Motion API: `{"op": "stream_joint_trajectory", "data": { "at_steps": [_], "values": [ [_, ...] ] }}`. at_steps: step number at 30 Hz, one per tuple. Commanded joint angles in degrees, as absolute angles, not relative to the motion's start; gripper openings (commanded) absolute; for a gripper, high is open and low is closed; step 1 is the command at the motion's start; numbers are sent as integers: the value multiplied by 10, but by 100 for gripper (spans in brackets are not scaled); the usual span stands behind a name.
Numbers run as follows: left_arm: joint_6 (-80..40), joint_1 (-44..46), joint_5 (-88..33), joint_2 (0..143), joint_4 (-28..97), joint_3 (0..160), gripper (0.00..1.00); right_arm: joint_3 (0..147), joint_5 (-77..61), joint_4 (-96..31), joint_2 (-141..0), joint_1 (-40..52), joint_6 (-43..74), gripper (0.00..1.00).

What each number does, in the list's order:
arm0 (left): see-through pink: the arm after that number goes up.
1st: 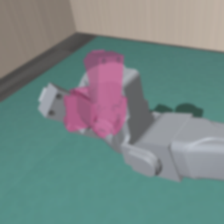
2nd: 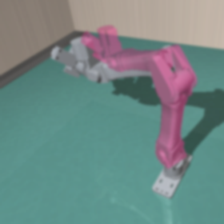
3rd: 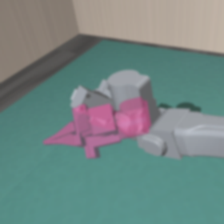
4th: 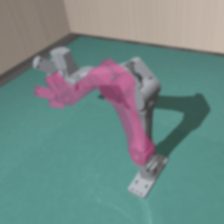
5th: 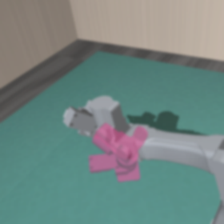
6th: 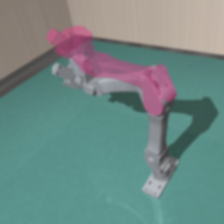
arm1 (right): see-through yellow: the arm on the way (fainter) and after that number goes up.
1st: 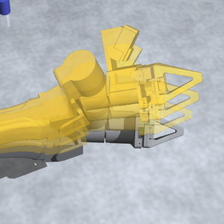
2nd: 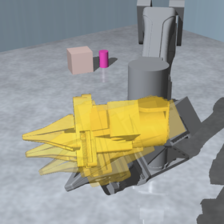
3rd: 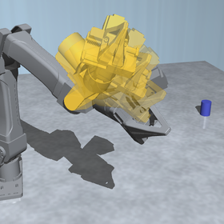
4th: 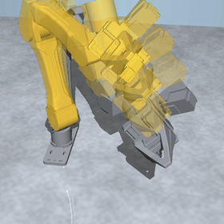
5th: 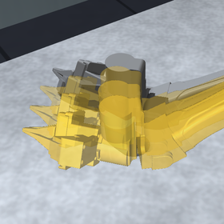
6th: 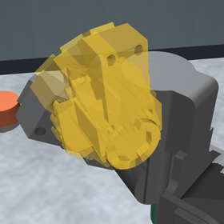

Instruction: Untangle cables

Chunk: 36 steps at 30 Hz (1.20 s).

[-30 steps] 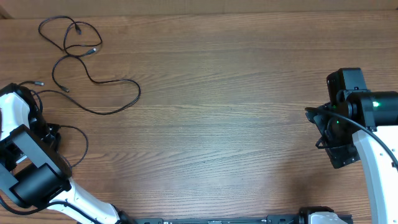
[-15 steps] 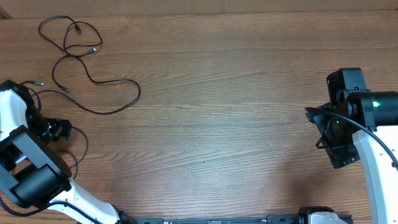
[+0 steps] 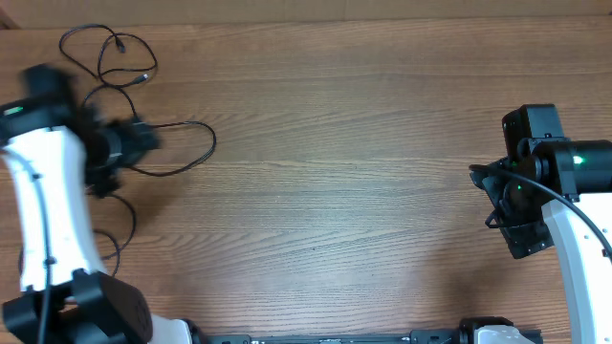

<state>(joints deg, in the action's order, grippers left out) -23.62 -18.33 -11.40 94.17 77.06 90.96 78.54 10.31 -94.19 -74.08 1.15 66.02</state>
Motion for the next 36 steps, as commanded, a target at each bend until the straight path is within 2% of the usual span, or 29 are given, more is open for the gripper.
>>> {"op": "stream_joint_trajectory", "data": {
  "at_steps": [1, 7, 13, 28, 36],
  "values": [
    [-203, -31, -62, 929, 778, 917, 100, 799, 104, -942, -731, 10, 663, 100],
    [-204, 125, -25, 917, 781, 917, 100, 799, 104, -942, -731, 10, 663, 100],
    [-215, 197, -23, 823, 782, 917, 100, 799, 104, -942, -731, 10, 663, 100],
    [-255, 199, -3, 542, 825, 859, 100, 799, 66, -922, -731, 9, 662, 100],
    [-283, 199, 6, 477, 825, 780, 100, 799, -6, -934, -728, 10, 520, 100]
  ]
}}
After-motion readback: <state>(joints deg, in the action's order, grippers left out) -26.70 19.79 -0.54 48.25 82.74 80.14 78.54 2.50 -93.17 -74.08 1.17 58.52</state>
